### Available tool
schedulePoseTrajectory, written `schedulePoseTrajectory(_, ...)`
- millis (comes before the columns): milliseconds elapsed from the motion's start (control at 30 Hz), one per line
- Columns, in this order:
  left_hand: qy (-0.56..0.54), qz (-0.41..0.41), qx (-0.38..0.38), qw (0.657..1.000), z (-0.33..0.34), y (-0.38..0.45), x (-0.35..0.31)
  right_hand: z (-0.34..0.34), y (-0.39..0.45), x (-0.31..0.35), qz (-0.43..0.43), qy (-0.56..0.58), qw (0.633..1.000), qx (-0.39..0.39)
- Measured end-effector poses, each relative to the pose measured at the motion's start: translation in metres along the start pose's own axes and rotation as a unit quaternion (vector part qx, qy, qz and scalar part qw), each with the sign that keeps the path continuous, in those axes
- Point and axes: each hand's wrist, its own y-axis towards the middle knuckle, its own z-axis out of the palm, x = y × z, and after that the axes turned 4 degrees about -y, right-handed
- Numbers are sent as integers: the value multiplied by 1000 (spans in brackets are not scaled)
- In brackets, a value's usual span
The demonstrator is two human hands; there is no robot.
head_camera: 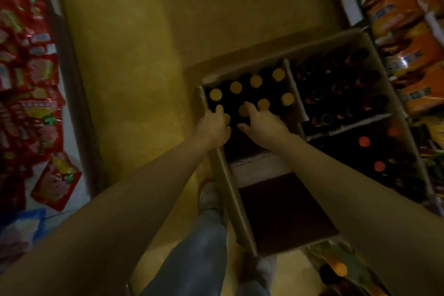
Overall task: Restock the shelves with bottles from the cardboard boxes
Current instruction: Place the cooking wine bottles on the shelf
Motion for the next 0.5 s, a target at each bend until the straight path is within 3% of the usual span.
schedulePoseTrajectory(267,138,25,14,990,28,55,3,26,61,5,24,-29,999,7)
schedulePoseTrajectory(500,187,76,-26,979,32,66,9,35,73,0,5,-62,996,-67)
